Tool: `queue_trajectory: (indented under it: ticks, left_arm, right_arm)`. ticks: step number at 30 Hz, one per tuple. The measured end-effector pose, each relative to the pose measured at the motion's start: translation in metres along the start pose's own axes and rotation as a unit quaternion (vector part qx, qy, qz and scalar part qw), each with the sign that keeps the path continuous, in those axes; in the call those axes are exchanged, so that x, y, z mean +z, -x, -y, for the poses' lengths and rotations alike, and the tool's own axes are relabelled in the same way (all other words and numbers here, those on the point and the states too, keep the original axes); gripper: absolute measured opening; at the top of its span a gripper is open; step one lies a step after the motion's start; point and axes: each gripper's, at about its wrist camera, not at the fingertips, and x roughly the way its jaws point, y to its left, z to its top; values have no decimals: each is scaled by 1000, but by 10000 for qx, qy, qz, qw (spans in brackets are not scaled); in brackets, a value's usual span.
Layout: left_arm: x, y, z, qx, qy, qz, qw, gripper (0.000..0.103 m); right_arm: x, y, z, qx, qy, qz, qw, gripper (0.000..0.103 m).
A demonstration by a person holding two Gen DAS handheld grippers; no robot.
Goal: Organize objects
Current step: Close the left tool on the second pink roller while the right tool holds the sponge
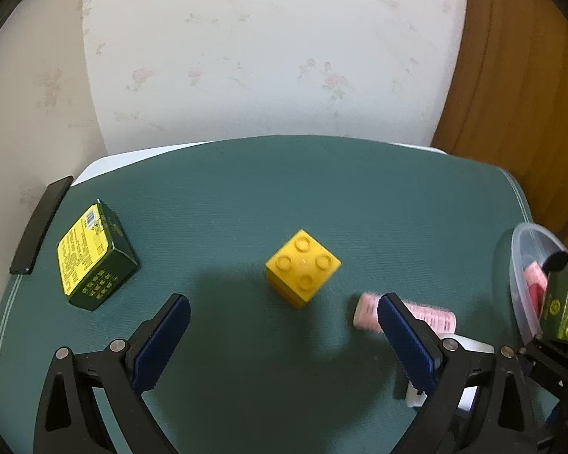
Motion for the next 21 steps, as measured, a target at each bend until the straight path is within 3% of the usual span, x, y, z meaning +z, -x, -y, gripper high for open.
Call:
queue_trajectory:
  ticks: [7, 13, 21]
  left_arm:
    - [-13, 12, -3, -40, 18, -123, 9999, 101]
    - [-19, 29, 7, -465, -11, -94, 9989, 101]
    - [-24, 28, 37, -657, -544, -19, 9963, 101]
  right_arm:
    - [-16, 13, -6, 221, 91, -15, 9997, 56]
    - [-31, 25, -14, 310, 203, -9, 9993, 56]
    - [-56, 51, -6, 384, 4, 97, 9992, 56]
